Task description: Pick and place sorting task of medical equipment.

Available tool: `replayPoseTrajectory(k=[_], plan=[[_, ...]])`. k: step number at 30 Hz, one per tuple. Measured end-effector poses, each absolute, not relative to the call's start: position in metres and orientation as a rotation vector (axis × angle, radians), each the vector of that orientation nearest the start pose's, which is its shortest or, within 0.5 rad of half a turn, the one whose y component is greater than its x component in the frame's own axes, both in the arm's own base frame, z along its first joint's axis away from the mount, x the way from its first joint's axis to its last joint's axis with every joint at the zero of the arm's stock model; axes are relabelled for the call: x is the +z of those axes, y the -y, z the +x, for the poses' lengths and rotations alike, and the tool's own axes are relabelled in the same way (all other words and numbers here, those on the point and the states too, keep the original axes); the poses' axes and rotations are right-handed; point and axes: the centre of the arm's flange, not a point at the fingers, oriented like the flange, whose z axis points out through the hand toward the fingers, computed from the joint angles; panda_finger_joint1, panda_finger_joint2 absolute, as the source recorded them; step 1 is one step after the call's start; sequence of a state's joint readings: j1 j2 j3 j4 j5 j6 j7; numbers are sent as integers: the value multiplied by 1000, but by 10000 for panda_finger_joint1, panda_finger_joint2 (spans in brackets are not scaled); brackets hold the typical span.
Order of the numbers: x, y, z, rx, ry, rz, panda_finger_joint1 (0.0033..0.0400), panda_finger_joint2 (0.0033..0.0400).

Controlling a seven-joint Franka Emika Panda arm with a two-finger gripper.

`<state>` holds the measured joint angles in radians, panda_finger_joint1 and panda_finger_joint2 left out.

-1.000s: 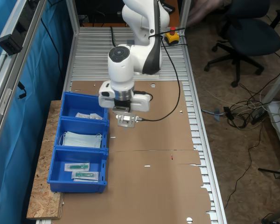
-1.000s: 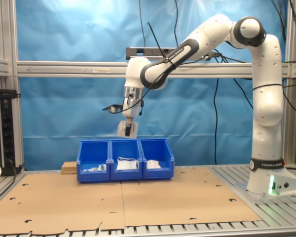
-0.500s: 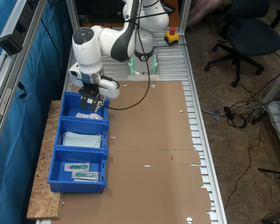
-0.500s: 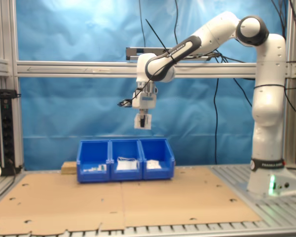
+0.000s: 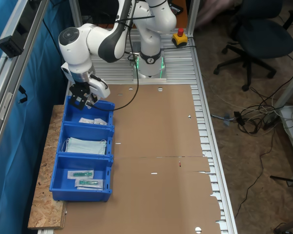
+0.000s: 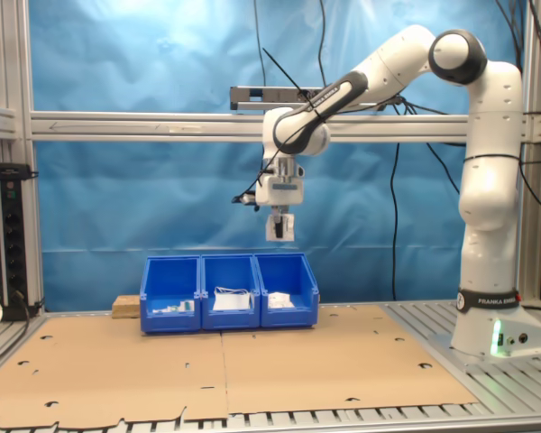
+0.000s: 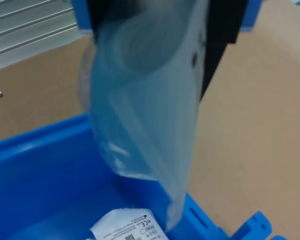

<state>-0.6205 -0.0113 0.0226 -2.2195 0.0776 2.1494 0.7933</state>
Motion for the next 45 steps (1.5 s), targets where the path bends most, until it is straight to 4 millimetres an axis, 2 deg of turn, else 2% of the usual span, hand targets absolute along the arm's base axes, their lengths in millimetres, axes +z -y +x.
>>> replayPoseTrajectory(k=[30, 43, 44, 45], plan=[[355, 299, 420, 168, -2062, -2292, 63, 63], [355, 305, 419, 143, -2074, -2282, 63, 63], [355, 305, 419, 141, -2075, -2281, 86, 86], [355, 306, 419, 139, -2075, -2280, 86, 86]])
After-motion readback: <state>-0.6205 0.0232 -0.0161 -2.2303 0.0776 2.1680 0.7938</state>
